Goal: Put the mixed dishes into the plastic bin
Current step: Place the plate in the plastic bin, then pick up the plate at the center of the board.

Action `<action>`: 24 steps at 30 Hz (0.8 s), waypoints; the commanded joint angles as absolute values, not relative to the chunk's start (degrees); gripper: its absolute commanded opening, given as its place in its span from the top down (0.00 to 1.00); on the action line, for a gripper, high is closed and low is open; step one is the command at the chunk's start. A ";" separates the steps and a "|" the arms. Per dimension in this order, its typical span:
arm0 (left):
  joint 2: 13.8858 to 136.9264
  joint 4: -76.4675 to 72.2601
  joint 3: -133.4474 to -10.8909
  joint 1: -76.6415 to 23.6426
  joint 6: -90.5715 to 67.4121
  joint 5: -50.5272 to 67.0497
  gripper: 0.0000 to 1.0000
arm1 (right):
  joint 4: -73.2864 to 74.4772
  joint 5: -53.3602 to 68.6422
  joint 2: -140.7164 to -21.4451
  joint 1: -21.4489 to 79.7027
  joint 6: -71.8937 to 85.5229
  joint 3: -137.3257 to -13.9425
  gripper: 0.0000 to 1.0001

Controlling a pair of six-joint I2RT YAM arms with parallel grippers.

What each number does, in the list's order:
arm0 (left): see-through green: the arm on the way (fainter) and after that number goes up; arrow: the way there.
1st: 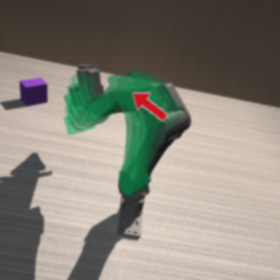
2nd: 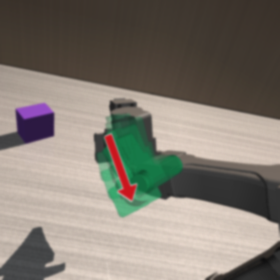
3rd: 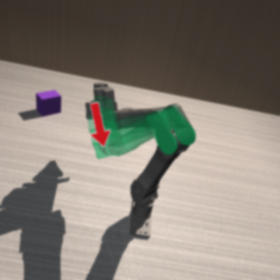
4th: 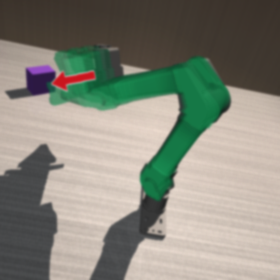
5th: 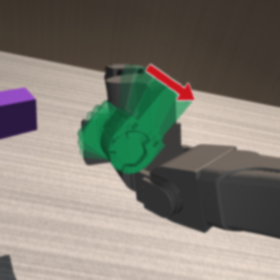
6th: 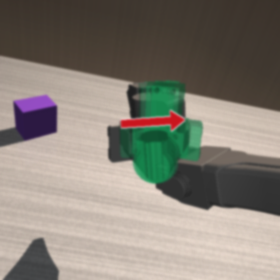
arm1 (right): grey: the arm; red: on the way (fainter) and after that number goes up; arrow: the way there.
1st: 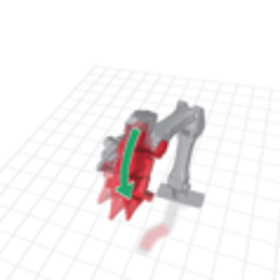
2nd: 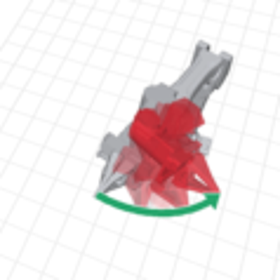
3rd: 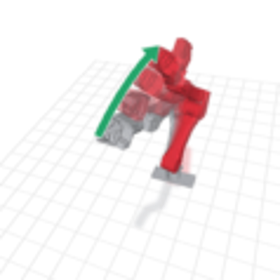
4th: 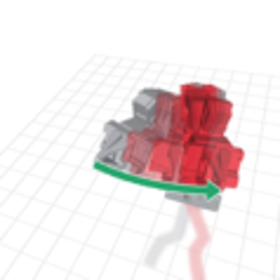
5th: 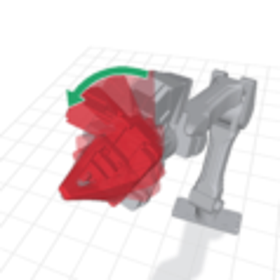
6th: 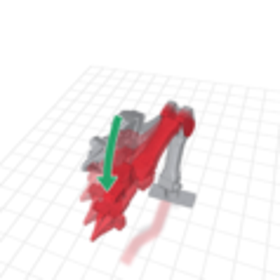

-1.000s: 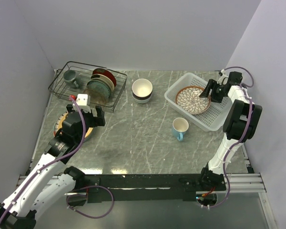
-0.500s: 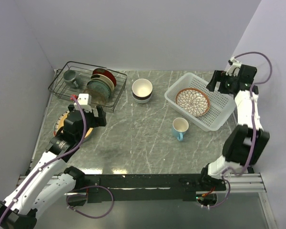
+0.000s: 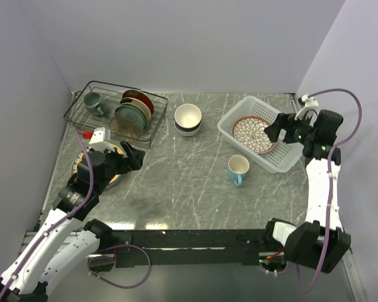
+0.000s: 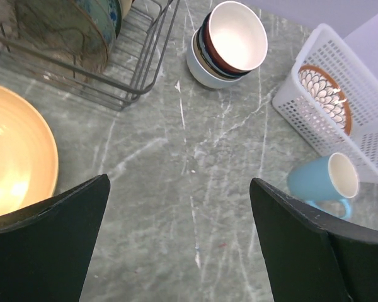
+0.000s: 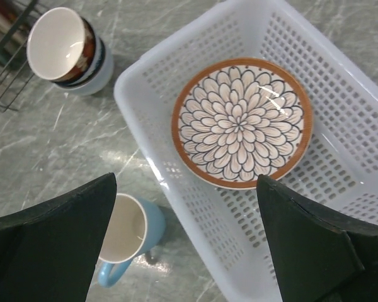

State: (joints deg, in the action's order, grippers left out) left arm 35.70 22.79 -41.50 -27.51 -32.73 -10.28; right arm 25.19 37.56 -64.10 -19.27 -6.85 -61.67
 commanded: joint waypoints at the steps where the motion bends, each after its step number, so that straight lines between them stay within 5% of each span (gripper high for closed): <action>1: 35.07 24.35 -42.19 -27.16 -40.42 -10.81 0.01 | 17.76 40.96 -57.58 -19.34 -4.75 -55.74 0.00; 14: 57.88 30.50 -46.84 -26.54 -39.64 -27.07 0.01 | 14.15 47.38 -53.44 -19.34 -5.53 -49.13 0.00; 24: 73.47 34.28 -53.17 -26.37 -36.39 -36.12 0.17 | 15.64 49.31 -54.32 -19.34 -5.62 -50.01 0.00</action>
